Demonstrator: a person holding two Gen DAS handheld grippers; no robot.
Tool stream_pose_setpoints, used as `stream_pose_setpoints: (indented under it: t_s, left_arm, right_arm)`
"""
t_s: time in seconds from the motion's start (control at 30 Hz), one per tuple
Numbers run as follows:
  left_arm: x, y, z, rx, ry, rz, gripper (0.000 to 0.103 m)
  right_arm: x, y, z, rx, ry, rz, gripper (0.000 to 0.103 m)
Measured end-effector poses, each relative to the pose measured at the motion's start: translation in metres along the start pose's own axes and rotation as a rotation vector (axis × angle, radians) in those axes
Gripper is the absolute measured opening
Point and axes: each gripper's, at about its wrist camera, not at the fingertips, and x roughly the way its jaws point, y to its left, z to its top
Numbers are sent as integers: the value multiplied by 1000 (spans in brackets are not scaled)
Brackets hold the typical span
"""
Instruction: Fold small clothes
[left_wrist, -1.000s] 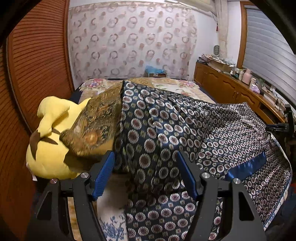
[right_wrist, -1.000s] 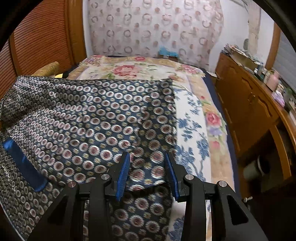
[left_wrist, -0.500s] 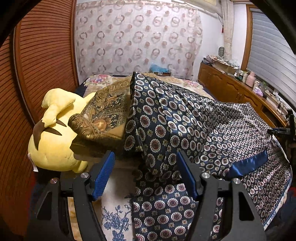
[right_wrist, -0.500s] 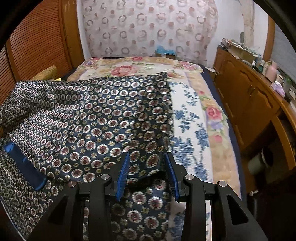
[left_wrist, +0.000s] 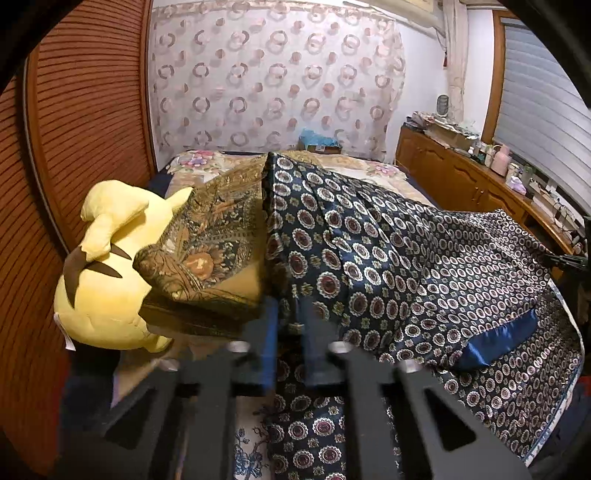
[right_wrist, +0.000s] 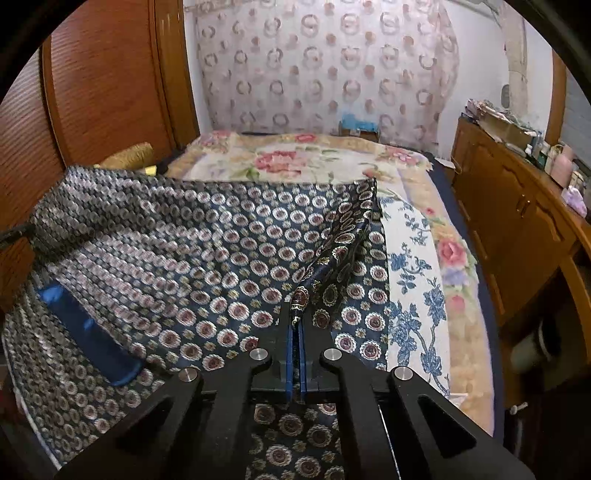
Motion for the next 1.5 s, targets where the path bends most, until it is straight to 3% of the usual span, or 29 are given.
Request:
stream_pose_setpoints:
  t_s: [0.1,0.27,0.5,0.87,1.1,1.5]
  left_arm:
    - [-4,0,-2,-9,-6,-15,2]
    - [-27,-2,-7,-12,-36,-54,1]
    - [-64,-1,-23,-21,-60,-91,1]
    - [-84,0,-63,-29,-27,-66,1]
    - [-91,-2,-68,3,-4,-50,1]
    - [-72,-12,-86,29,83,-52,2]
  right_arm:
    - [-8,-1,-1,9,-25,8,1]
    - [-33,-8,-2,42,-104,-8,1]
    - [-67,-13,-23,61,-138,7,1]
    - [-115,-16,-77,83,-109,9,1]
    - [-145,-14,-85,65,-109,2,1]
    - [-124,-13,-91,58,-21,-79,3]
